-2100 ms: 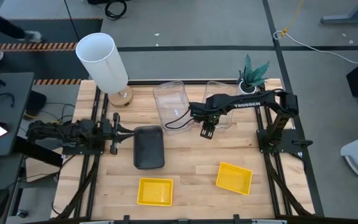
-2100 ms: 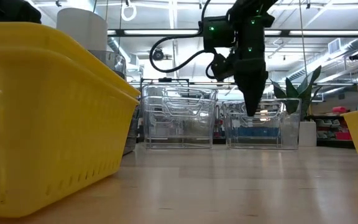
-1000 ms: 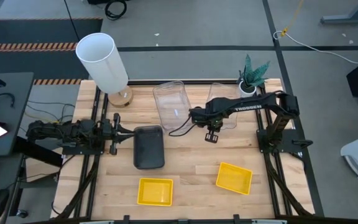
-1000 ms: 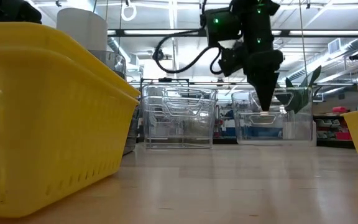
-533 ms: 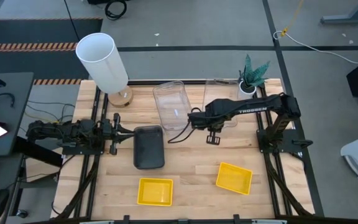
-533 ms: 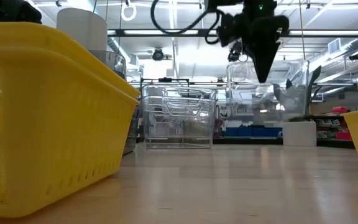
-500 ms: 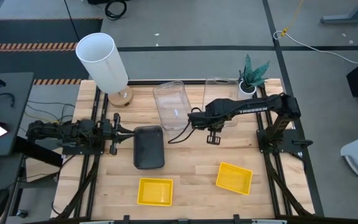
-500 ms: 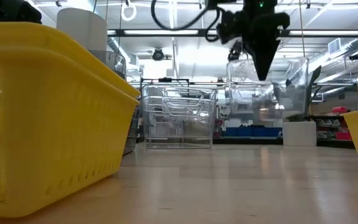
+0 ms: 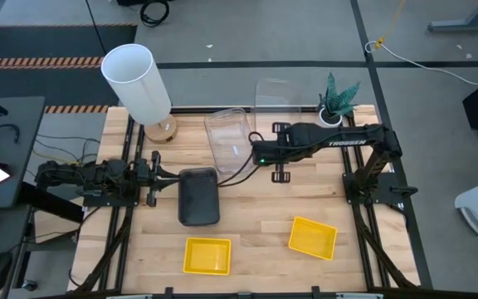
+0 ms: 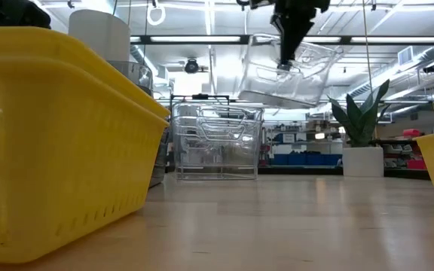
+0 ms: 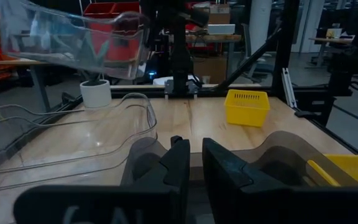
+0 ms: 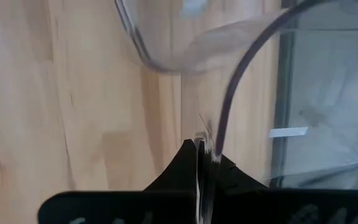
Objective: Stack baskets by color
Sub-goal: Stack the right transparent bin on top of the transparent bin
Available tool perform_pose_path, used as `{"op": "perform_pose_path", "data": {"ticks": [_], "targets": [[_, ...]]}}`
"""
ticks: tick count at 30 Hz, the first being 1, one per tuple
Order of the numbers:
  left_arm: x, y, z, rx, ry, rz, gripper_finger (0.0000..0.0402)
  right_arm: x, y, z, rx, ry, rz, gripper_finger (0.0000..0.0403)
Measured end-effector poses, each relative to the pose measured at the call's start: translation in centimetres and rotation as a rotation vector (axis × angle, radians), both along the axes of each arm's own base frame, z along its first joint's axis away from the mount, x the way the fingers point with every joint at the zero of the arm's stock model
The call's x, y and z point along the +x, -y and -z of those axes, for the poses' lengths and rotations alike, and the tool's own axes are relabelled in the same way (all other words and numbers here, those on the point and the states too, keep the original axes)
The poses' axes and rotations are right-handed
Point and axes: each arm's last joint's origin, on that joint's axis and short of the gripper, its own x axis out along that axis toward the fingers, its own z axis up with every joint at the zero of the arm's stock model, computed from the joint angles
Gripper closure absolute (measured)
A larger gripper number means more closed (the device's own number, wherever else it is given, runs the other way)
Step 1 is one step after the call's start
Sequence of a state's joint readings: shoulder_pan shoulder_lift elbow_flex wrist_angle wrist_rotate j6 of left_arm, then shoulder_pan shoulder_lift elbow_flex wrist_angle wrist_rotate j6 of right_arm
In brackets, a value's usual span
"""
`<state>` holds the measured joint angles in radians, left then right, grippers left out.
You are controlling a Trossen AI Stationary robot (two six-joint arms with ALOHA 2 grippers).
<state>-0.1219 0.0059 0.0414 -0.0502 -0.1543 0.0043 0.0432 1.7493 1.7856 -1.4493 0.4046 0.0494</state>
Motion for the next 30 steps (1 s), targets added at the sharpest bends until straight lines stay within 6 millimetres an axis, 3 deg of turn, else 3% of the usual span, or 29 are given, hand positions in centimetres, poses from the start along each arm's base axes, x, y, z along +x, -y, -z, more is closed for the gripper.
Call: {"op": "perform_pose_path", "data": {"ticks": [8, 20, 24, 30], "targets": [[0.0, -0.1, 0.0, 0.000, 0.000, -0.025, 0.0351, 2.0, 0.5, -0.8, 0.000, 0.158, -0.151, 0.0403], [0.0, -0.1, 0.0, 0.004, 0.000, -0.029, 0.0351, 3.9, 2.2, -1.7, 0.064, 0.359, -0.242, 0.0403], [0.0, -0.1, 0.0, 0.004, 0.001, -0.029, 0.0351, 5.2, 2.3, -1.6, 0.064, 0.341, -0.247, 0.0403], [0.0, -0.1, 0.0, 0.002, -0.001, -0.033, 0.0352, 8.8, 2.3, -1.1, 0.077, 0.213, -0.254, 0.0403]]}}
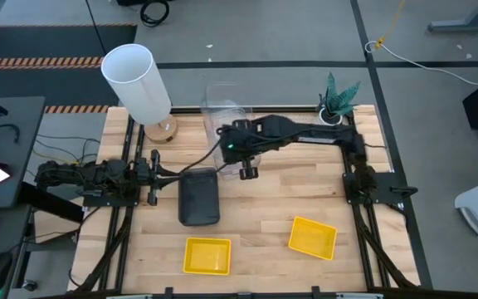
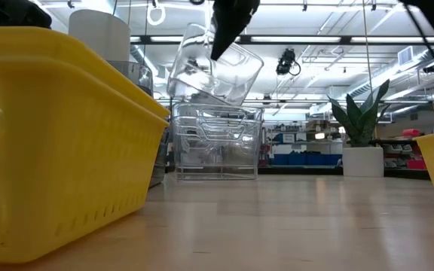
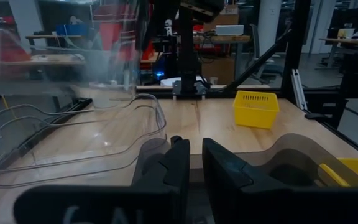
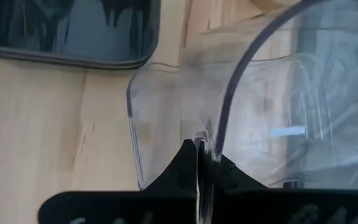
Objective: Stack baskets by color
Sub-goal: Stack the right transparent bin on top of the transparent bin
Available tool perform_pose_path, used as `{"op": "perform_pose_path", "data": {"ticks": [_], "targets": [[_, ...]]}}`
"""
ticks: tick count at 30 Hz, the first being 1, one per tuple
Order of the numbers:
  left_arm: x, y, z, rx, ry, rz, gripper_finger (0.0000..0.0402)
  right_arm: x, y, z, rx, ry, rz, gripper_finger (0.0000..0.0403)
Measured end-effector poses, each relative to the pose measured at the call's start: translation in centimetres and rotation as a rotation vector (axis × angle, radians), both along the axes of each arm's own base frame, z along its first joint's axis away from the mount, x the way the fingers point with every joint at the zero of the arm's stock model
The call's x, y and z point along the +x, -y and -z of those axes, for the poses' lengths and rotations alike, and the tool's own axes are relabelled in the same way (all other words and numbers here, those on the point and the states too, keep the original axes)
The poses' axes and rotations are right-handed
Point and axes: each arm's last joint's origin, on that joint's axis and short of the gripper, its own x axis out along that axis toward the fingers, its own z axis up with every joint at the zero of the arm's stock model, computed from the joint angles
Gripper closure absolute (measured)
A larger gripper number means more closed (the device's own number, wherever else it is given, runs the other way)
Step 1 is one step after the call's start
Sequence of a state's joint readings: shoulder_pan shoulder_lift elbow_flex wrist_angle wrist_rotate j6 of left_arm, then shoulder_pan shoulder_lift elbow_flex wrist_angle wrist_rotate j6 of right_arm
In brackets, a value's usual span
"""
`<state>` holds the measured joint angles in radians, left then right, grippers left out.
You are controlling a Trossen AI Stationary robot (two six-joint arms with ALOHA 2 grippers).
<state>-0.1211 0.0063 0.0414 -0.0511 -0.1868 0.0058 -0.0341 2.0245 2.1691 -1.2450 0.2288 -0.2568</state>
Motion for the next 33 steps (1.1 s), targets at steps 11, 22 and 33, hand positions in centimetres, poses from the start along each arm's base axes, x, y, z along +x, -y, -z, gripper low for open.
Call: {"op": "perform_pose_path", "data": {"ticks": [11, 22, 33], "targets": [[0.0, 0.0, 0.0, -0.073, 0.000, 0.006, 0.0351, 1.9, 0.0, 3.2, 0.017, -0.228, -0.036, 0.0403], [0.0, 0.0, 0.1, -0.094, -0.001, 0.006, 0.0351, 2.7, -0.6, 5.5, 0.168, -0.286, -0.041, 0.0403], [0.1, 0.0, 0.1, -0.103, -0.011, 0.006, 0.0350, 3.8, 0.3, 8.6, 0.207, -0.373, -0.024, 0.0374]]}}
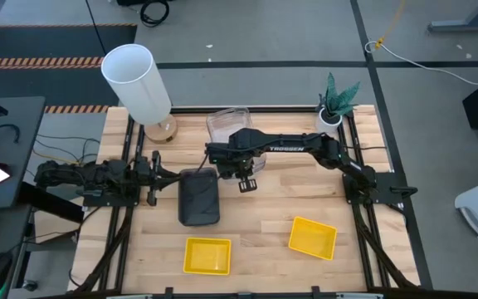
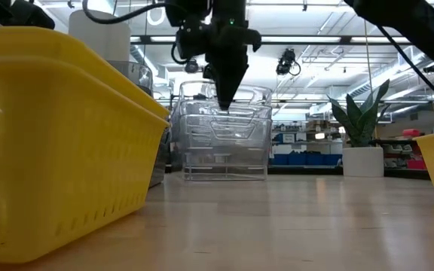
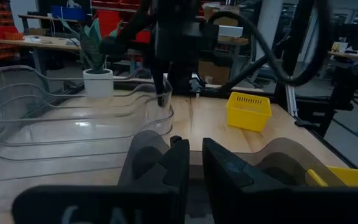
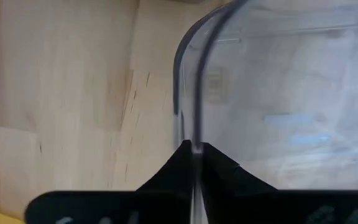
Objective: Stack baskets by color
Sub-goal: Stack the right transparent bin on top of the transparent bin, then stack the right yellow bin on top of the yellow bin
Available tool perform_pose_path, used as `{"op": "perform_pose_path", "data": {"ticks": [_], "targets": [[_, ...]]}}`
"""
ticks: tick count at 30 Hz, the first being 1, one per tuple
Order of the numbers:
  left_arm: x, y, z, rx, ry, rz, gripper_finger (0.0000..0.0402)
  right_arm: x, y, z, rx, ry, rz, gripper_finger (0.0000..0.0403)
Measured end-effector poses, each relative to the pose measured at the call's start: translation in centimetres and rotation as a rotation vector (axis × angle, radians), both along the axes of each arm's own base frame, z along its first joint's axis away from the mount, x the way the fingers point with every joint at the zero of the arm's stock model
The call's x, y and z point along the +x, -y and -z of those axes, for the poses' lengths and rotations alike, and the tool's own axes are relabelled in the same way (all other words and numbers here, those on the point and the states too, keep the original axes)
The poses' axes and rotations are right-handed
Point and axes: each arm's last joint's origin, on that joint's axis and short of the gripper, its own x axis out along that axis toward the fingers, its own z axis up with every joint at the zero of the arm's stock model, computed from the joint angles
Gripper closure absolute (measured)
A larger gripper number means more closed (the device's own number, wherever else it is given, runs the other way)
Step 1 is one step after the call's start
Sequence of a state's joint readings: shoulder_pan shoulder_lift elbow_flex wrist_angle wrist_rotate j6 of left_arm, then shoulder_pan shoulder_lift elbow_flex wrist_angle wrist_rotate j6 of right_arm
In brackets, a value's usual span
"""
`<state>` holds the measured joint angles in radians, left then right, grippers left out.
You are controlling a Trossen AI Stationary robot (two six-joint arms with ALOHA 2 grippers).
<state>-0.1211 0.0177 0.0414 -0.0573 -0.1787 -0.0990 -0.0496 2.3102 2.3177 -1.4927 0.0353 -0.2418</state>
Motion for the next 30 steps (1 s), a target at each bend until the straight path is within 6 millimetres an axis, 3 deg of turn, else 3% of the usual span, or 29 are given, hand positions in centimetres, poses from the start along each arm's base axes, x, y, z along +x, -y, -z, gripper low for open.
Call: {"op": "perform_pose_path", "data": {"ticks": [7, 14, 19, 25, 30], "targets": [[0.0, -0.1, 0.0, 0.026, 0.000, -0.034, 0.0326, 0.1, 0.3, -0.1, 0.007, 0.019, 0.013, 0.0309], [0.0, -0.1, 0.0, 0.066, -0.001, -0.040, 0.0308, -1.5, -0.2, -3.2, 0.015, 0.067, 0.080, 0.0256], [0.0, -0.1, -0.1, 0.069, 0.008, -0.041, 0.0314, -1.8, -0.8, -4.6, 0.007, 0.134, 0.100, 0.0242], [0.0, -0.1, -0.2, 0.047, 0.014, -0.037, 0.0321, -2.2, -1.4, -4.8, 0.011, 0.112, 0.137, 0.0241], [0.0, -0.1, -0.2, 0.036, 0.014, -0.022, 0.0317, -2.4, -3.3, -5.5, 0.027, 0.148, 0.161, 0.0241]]}}
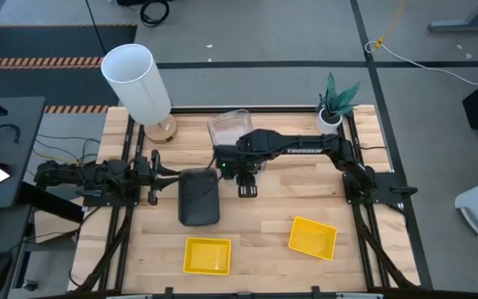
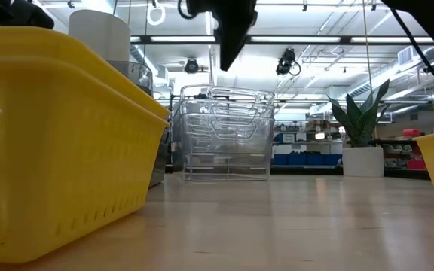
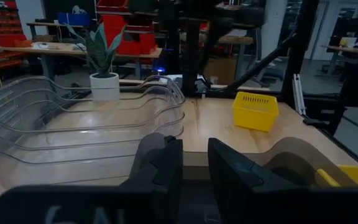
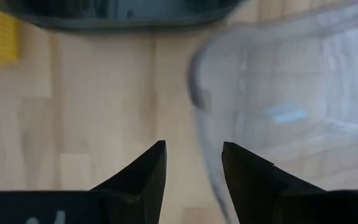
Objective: Stack baskets by color
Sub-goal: Stack the right yellow bin on top of the yellow bin
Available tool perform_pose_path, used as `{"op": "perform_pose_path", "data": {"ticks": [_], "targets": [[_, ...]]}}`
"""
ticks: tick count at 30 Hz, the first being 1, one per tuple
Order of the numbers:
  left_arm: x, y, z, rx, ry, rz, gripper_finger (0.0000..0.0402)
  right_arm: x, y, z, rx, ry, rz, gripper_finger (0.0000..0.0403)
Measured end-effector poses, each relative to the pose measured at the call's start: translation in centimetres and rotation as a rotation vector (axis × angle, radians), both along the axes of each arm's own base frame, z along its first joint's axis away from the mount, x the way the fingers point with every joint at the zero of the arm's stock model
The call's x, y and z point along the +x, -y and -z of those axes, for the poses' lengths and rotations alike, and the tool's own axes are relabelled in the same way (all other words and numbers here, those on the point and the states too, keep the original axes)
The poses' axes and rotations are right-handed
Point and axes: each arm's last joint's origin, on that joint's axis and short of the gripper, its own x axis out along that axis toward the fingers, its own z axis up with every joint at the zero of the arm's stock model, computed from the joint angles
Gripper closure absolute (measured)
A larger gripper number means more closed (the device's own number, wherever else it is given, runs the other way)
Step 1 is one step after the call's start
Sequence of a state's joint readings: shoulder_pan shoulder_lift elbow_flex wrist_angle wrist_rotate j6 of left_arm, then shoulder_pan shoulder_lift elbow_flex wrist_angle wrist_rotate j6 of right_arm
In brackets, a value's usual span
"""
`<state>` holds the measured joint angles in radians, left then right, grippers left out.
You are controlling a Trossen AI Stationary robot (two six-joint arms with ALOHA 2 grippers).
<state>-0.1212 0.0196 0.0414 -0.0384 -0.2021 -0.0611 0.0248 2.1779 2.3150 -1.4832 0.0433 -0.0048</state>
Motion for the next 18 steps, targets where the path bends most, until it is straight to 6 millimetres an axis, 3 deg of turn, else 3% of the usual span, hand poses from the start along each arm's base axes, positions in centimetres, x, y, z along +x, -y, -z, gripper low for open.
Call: {"op": "perform_pose_path", "data": {"ticks": [8, 18], "targets": [[0.0, 0.0, 0.1, 0.048, -0.013, 0.005, 0.0326, 0.3, -3.1, -0.1, 0.038, 0.052, 0.070, 0.0242], [0.0, 0.0, 0.1, 0.015, -0.017, 0.006, 0.0324, -0.7, -9.0, 1.1, 0.047, 0.021, 0.209, 0.0242]]}}
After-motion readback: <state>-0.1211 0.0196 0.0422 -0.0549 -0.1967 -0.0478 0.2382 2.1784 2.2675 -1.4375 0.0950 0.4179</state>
